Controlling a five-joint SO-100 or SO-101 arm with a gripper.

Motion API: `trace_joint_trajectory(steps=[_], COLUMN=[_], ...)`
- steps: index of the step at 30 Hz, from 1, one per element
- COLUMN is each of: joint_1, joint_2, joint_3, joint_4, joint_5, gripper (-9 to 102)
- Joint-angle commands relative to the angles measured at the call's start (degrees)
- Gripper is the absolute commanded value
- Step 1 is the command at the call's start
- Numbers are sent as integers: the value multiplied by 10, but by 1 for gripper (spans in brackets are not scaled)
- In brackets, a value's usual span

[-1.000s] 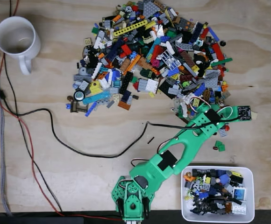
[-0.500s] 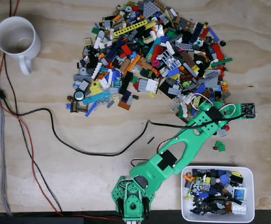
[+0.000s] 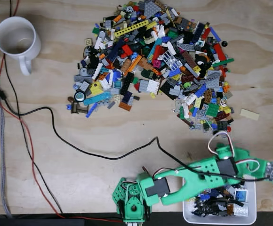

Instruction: Find the closest Lego and put it in the bin.

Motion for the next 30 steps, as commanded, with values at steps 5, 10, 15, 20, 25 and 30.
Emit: trace_joint_trajectory(steps=[5,10,15,20,25,30], joint_1=[105,105,61,-91,-316,-505], joint_2=[135,156,174,245,367,472], joint_3=[142,200,199,275,442,579], joint_4=[-46,-112,-156,-216,-272,-307], joint_5=[-64,-62,-61,-128,-133,-75], gripper=[4,14,22,21,21,21])
